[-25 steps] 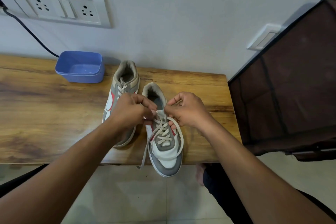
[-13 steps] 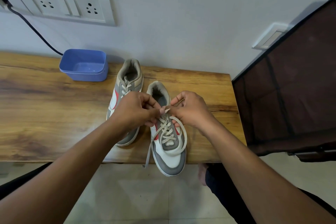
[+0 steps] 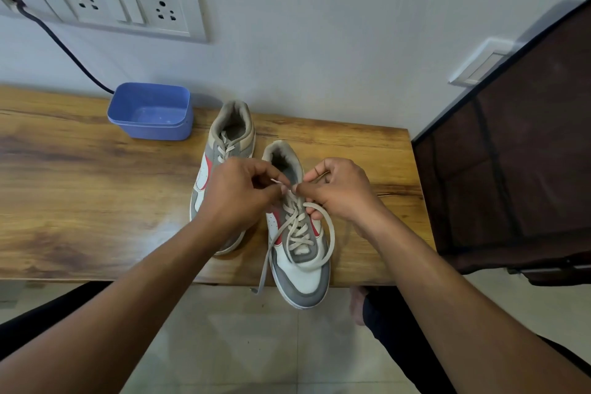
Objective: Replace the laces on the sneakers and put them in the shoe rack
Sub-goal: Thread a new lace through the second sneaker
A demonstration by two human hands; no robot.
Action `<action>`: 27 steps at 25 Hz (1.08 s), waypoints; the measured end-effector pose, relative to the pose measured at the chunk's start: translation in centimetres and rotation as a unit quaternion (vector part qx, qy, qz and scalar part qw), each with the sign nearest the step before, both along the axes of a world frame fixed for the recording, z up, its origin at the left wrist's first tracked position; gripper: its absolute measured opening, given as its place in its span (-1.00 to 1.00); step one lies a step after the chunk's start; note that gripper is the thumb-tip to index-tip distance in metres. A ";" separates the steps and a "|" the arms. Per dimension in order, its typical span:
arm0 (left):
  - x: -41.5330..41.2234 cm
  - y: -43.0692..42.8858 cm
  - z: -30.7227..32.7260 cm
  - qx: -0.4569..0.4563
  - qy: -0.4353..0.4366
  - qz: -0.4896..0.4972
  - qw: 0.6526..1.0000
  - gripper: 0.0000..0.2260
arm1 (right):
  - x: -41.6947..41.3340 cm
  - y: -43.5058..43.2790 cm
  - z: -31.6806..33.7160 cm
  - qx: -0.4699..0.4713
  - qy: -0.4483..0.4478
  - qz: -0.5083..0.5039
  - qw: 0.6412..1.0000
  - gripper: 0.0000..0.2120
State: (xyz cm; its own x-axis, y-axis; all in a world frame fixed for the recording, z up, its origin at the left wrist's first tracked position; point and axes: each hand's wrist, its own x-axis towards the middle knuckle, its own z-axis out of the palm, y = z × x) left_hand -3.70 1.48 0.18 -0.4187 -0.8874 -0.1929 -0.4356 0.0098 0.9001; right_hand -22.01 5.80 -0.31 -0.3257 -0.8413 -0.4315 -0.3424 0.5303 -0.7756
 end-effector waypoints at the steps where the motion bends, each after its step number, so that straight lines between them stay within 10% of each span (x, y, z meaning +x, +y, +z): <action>1: 0.3 -0.3 0.2 0.040 0.031 0.026 0.998 -0.92 | 0.0 0.0 0.0 -0.004 0.005 -0.004 1.000 -0.76; 7: 1.5 -1.8 0.9 0.200 0.130 0.119 0.964 -0.89 | 0.1 -0.2 -0.1 -0.008 0.007 -0.006 1.000 -0.78; 13: 1.0 -0.9 0.5 0.023 -0.050 -0.035 0.998 -0.92 | 0.2 0.0 0.1 -0.008 0.003 -0.008 1.000 -0.77; 16: 2.8 -2.8 0.9 0.024 -0.019 0.083 0.996 -0.87 | 0.3 -0.1 0.3 -0.005 -0.003 -0.014 1.000 -0.77; 23: 1.0 -0.6 0.5 -0.009 -0.035 -0.052 0.998 -0.88 | 0.5 -0.3 0.3 -0.001 0.010 -0.009 1.000 -0.76; 27: 1.9 -2.0 0.6 0.014 0.076 0.088 0.993 -0.88 | 0.5 -0.2 0.4 0.001 -0.003 -0.013 1.000 -0.77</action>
State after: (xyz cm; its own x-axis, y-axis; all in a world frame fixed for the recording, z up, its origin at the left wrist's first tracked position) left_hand -1.85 -0.56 0.74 -0.2826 -0.9449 -0.1654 -0.2883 -0.0808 0.9541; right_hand -21.51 5.57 0.07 -0.3449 -0.8314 -0.4357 -0.3244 0.5412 -0.7758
